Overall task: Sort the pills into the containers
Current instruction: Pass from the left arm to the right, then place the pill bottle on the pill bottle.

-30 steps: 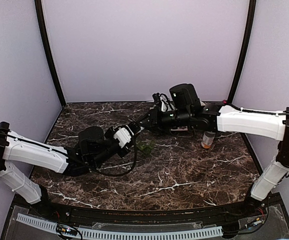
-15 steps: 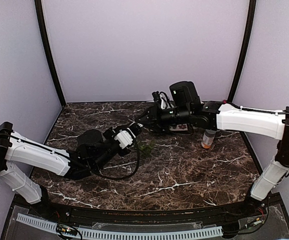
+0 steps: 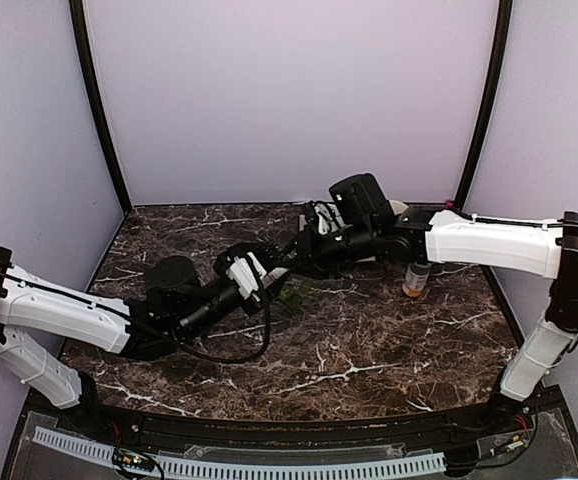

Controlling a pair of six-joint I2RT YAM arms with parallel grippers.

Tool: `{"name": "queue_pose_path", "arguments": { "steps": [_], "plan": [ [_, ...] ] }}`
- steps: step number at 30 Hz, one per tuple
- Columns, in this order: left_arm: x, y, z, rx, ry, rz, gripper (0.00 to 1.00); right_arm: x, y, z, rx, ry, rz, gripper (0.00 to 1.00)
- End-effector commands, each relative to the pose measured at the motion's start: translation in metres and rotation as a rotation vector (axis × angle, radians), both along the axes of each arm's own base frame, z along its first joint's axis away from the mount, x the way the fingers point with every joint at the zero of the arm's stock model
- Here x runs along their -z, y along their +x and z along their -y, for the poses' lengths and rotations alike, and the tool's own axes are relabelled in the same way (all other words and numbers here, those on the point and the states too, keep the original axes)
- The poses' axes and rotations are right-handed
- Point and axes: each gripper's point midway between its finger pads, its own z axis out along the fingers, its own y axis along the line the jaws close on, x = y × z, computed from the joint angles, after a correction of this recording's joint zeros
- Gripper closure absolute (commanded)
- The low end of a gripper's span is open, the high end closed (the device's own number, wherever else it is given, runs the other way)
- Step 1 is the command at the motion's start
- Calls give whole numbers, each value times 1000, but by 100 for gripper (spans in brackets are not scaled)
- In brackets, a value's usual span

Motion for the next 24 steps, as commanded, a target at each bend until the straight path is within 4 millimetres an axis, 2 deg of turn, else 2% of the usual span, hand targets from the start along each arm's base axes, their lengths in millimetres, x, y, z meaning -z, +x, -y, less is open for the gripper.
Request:
{"name": "queue_pose_path", "arguments": {
  "steps": [1, 9, 15, 17, 18, 24],
  "plan": [
    [-32, -9, -3, 43, -118, -14, 41, 6, 2, 6, 11, -46, 31, 100],
    [-24, -12, -14, 32, -130, -73, 39, 2, 16, 23, 74, -87, 95, 100],
    [-22, -6, -26, -22, -168, -132, 38, 8, 30, 45, 127, -210, 194, 100],
    [-19, -3, -27, -31, -177, -166, 37, 17, 35, 58, 154, -292, 225, 100],
    [-12, 9, -33, -38, -220, -275, 37, 15, 41, 86, 215, -404, 298, 100],
    [8, 41, -47, -51, -280, -501, 37, 16, 48, 126, 296, -564, 366, 100]
  ]
}}
